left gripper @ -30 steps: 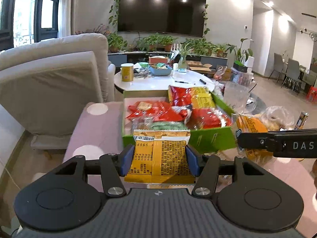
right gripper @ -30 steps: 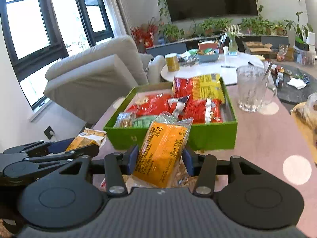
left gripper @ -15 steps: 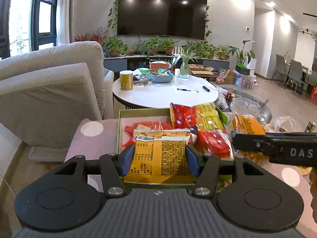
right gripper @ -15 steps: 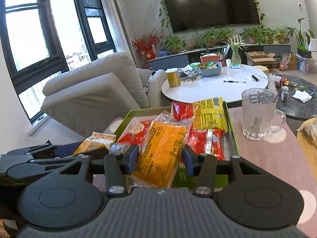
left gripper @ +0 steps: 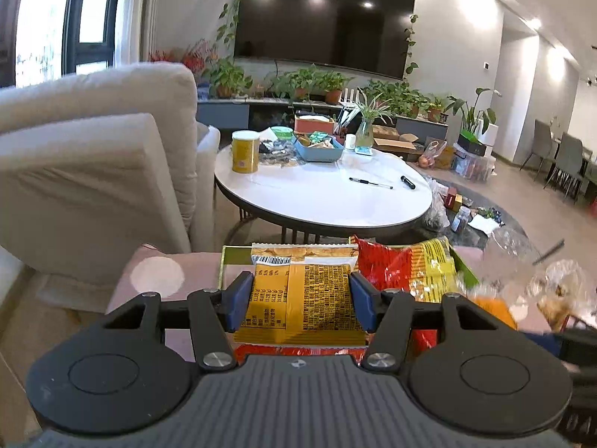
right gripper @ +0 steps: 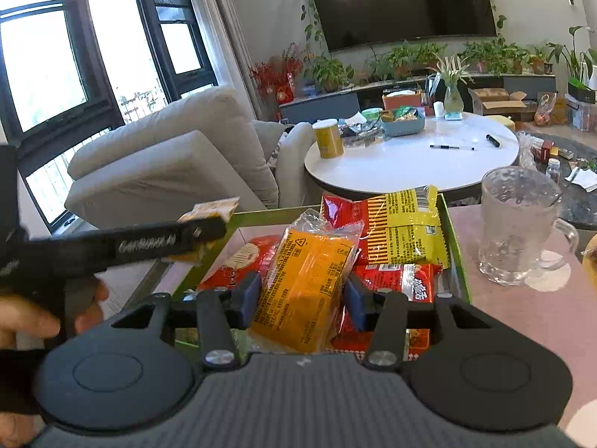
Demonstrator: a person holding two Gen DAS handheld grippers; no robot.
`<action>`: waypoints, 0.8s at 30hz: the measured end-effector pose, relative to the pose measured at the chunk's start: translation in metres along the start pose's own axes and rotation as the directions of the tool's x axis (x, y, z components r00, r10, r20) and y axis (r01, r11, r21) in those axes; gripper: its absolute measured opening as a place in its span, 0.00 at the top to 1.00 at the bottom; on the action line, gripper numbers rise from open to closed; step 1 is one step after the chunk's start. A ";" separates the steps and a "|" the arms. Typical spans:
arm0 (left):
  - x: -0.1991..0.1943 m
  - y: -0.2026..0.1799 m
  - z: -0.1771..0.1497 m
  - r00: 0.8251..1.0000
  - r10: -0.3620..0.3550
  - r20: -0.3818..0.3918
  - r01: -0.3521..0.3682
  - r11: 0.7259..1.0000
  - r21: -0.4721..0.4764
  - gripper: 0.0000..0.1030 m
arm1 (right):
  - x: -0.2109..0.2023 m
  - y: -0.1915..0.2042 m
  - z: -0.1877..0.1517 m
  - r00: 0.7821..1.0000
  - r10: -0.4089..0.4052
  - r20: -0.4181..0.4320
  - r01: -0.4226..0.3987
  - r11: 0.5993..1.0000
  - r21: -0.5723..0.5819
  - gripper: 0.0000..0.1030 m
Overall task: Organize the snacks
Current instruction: 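Carry both packets over the green box and release them inside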
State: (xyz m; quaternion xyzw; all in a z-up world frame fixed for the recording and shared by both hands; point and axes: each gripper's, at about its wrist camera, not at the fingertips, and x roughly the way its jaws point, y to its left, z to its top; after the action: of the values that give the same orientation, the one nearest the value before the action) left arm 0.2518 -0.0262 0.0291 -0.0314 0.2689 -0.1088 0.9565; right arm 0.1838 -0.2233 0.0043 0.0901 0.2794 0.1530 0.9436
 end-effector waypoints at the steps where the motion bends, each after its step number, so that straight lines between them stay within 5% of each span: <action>1: 0.005 0.000 0.001 1.000 -0.001 -0.005 0.001 1.000 -0.005 0.49 | 0.001 0.000 0.000 1.000 0.000 -0.003 0.000 1.000 0.000 0.48; 15: 0.042 0.003 0.000 0.999 0.041 -0.027 -0.041 0.999 -0.002 0.48 | 0.021 -0.003 0.001 0.999 0.006 -0.032 -0.006 1.000 0.006 0.48; 18: 0.045 0.004 -0.001 0.998 0.059 -0.021 -0.059 0.998 0.009 0.32 | 0.022 -0.002 0.001 1.000 0.005 -0.030 -0.005 1.000 0.005 0.47; 24: 0.035 0.009 -0.001 0.998 0.068 -0.005 -0.068 0.998 -0.003 0.31 | 0.017 -0.004 0.002 1.000 0.003 -0.010 -0.003 1.000 0.012 0.47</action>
State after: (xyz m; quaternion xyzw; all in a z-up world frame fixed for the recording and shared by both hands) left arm 0.2819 -0.0251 0.0097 -0.0235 0.2726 -0.0758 0.9589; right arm 0.1999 -0.2216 -0.0036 0.0955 0.2848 0.1533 0.9414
